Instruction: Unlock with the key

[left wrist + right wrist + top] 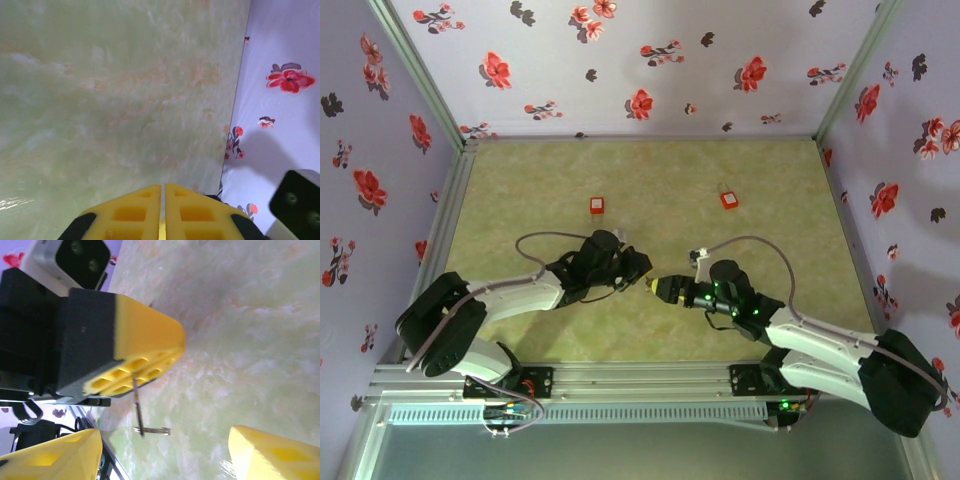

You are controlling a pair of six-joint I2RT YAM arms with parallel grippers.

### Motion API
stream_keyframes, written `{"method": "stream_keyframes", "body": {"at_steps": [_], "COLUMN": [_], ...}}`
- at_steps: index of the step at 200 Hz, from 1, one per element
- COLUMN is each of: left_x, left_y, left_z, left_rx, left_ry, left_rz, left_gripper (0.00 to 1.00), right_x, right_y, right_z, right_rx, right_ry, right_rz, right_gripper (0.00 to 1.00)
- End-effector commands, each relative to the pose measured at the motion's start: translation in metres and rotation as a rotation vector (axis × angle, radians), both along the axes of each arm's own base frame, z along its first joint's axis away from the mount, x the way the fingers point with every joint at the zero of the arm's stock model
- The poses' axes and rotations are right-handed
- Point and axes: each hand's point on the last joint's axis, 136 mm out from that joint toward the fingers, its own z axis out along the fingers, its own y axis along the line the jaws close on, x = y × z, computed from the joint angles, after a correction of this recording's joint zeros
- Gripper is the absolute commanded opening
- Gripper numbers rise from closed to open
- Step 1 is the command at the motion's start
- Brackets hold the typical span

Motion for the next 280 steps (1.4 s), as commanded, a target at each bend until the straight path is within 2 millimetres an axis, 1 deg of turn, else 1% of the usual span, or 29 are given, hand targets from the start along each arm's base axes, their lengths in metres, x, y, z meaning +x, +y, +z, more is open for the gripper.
{"method": "stream_keyframes", "body": {"at_steps": [1,35,90,109,150,178,219,234,264,280], "left_x": [0.013,0.017,0.018,0.017,0.017,0.017,0.017,0.017,0.018,0.019], "left_y": [0.004,0.008,0.006,0.007,0.009,0.008,0.009,0.01,0.011,0.014], "left_z": [0.014,0.019,0.021,0.02,0.017,0.017,0.018,0.017,0.016,0.015], "left_rx": [-0.041,-0.031,-0.035,-0.035,-0.033,-0.036,-0.038,-0.037,-0.036,-0.031], "left_ry": [-0.012,-0.022,-0.023,-0.021,-0.016,-0.015,-0.018,-0.017,-0.018,-0.018], "left_rz": [0.093,0.124,0.139,0.14,0.148,0.151,0.156,0.164,0.173,0.184], "left_gripper": [0.0,0.0,0.0,0.0,0.0,0.0,0.0,0.0,0.0,0.0], "right_x": [0.011,0.012,0.021,0.024,0.028,0.029,0.029,0.029,0.027,0.025], "right_y": [0.006,0.015,0.033,0.036,0.038,0.04,0.04,0.04,0.039,0.04], "right_z": [0.021,0.02,0.019,0.02,0.023,0.022,0.021,0.022,0.019,0.022], "right_rx": [0.084,0.109,0.135,0.141,0.144,0.142,0.143,0.145,0.145,0.153], "right_ry": [-0.052,-0.058,-0.049,-0.05,-0.062,-0.056,-0.054,-0.053,-0.044,-0.043], "right_rz": [-0.054,-0.048,-0.04,-0.044,-0.056,-0.05,-0.053,-0.053,-0.05,-0.043], "right_gripper": [0.65,0.58,0.4,0.37,0.32,0.28,0.18,0.17,0.08,0.04]}}
